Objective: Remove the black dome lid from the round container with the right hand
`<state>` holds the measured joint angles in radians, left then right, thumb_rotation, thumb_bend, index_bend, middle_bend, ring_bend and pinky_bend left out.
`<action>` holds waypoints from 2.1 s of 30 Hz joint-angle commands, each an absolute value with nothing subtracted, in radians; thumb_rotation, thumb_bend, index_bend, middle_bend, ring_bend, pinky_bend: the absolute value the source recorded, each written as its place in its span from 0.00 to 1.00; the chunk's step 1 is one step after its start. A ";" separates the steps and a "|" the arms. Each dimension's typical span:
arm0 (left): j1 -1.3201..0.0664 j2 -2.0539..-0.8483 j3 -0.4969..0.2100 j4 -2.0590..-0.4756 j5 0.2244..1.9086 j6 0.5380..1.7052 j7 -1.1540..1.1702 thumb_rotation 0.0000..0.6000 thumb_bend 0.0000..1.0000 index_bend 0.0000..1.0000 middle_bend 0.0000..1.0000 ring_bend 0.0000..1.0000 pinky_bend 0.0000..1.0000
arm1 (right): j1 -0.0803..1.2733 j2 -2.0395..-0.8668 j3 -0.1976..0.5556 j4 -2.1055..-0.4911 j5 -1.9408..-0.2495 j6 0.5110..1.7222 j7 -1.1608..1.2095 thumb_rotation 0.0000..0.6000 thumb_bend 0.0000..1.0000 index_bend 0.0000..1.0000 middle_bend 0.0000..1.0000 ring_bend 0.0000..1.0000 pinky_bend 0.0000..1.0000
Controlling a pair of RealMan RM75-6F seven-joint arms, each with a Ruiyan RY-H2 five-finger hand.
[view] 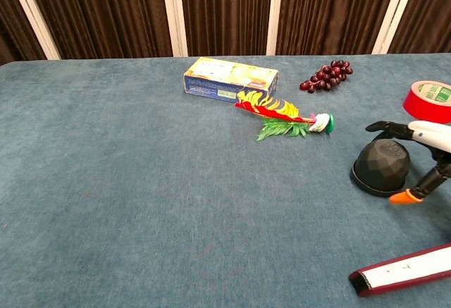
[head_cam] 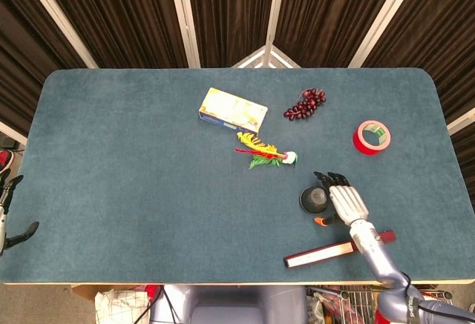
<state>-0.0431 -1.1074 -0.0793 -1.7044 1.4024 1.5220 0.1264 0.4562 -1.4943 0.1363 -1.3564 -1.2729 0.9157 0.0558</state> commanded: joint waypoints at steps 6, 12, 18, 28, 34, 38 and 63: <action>-0.043 -1.107 -0.083 -1.702 1.398 1.523 0.123 1.00 0.31 0.13 0.00 0.00 0.09 | 0.479 -1.517 0.143 -1.339 -1.259 0.905 0.040 1.00 0.14 0.05 0.23 0.00 0.00; -0.044 -1.107 -0.083 -1.701 1.396 1.520 0.125 1.00 0.31 0.13 0.00 0.00 0.09 | 0.486 -1.532 0.141 -1.325 -1.253 0.905 0.040 1.00 0.14 0.08 0.26 0.00 0.00; -0.046 -1.110 -0.082 -1.701 1.395 1.518 0.132 1.00 0.31 0.14 0.00 0.00 0.09 | 0.487 -1.535 0.139 -1.313 -1.254 0.912 0.047 1.00 0.14 0.10 0.29 0.01 0.00; -0.048 -1.117 -0.079 -1.701 1.394 1.514 0.148 1.00 0.31 0.16 0.00 0.00 0.09 | 0.482 -1.531 0.132 -1.309 -1.267 0.932 0.068 1.00 0.14 0.18 0.35 0.06 0.00; -0.049 -1.119 -0.078 -1.700 1.394 1.512 0.155 1.00 0.31 0.17 0.00 0.00 0.09 | 0.479 -1.533 0.131 -1.307 -1.280 0.950 0.081 1.00 0.14 0.24 0.38 0.09 0.00; -0.049 -1.120 -0.077 -1.700 1.395 1.512 0.157 1.00 0.31 0.17 0.00 0.00 0.09 | 0.478 -1.534 0.128 -1.306 -1.289 0.959 0.086 1.00 0.14 0.27 0.39 0.10 0.00; -0.047 -1.113 -0.075 -1.703 1.396 1.514 0.148 1.00 0.31 0.18 0.00 0.00 0.09 | 0.503 -1.487 0.147 -1.419 -1.297 0.982 0.050 1.00 0.14 0.36 0.42 0.13 0.00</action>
